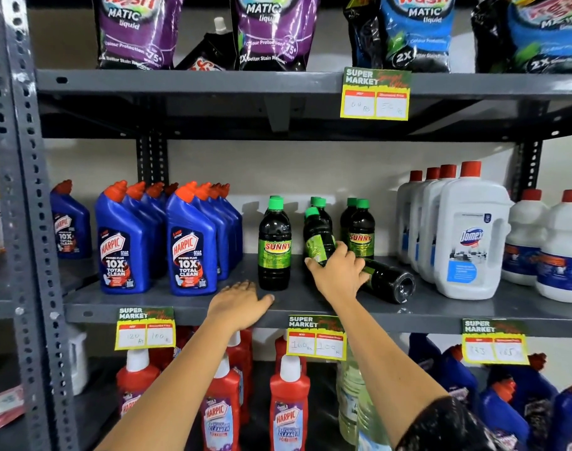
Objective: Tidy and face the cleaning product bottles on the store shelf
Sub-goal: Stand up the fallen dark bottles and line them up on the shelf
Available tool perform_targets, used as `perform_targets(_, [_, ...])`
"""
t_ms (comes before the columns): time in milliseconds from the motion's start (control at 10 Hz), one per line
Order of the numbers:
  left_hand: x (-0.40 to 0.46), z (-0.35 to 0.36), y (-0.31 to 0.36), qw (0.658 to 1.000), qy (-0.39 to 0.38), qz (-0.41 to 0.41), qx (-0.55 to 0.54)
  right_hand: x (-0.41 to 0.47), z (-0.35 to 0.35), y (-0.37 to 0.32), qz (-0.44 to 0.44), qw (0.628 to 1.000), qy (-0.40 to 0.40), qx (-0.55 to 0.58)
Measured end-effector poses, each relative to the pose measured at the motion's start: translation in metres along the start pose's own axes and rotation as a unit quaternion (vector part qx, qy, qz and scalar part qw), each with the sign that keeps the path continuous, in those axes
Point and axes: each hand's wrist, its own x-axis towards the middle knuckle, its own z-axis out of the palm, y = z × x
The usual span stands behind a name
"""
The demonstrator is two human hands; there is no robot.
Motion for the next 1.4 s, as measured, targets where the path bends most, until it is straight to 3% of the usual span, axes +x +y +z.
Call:
perform_targets(100, [0.001, 0.000, 0.000, 1.000, 0.002, -0.001, 0.001, 0.001, 0.002, 0.007, 0.028, 0.989, -0.024, 0.140])
perform_targets(200, [0.000, 0.000, 0.000, 1.000, -0.002, 0.001, 0.004, 0.003, 0.001, 0.011, 0.029, 0.977, -0.054, 0.206])
perform_targets(400, [-0.002, -0.001, 0.000, 1.000, -0.003, -0.001, -0.005, 0.006, 0.003, 0.009, 0.048, 0.973, -0.100, 0.202])
perform_targets(600, [-0.002, -0.002, 0.001, 1.000, -0.006, -0.005, -0.010, 0.007, 0.005, 0.008, 0.046, 0.982, -0.054, 0.173])
perform_targets(800, [-0.002, -0.003, 0.000, 1.000, -0.018, -0.007, -0.018, 0.008, 0.006, 0.012, 0.051, 0.970, -0.077, 0.223])
perform_targets(900, [-0.001, -0.006, 0.001, 0.999, -0.038, -0.015, -0.023, 0.007, 0.010, 0.008, 0.055, 0.980, -0.075, 0.174])
perform_targets(1400, [-0.003, -0.007, 0.002, 0.999, -0.040, -0.018, -0.019, 0.010, 0.007, 0.016, 0.046, 0.977, -0.087, 0.187])
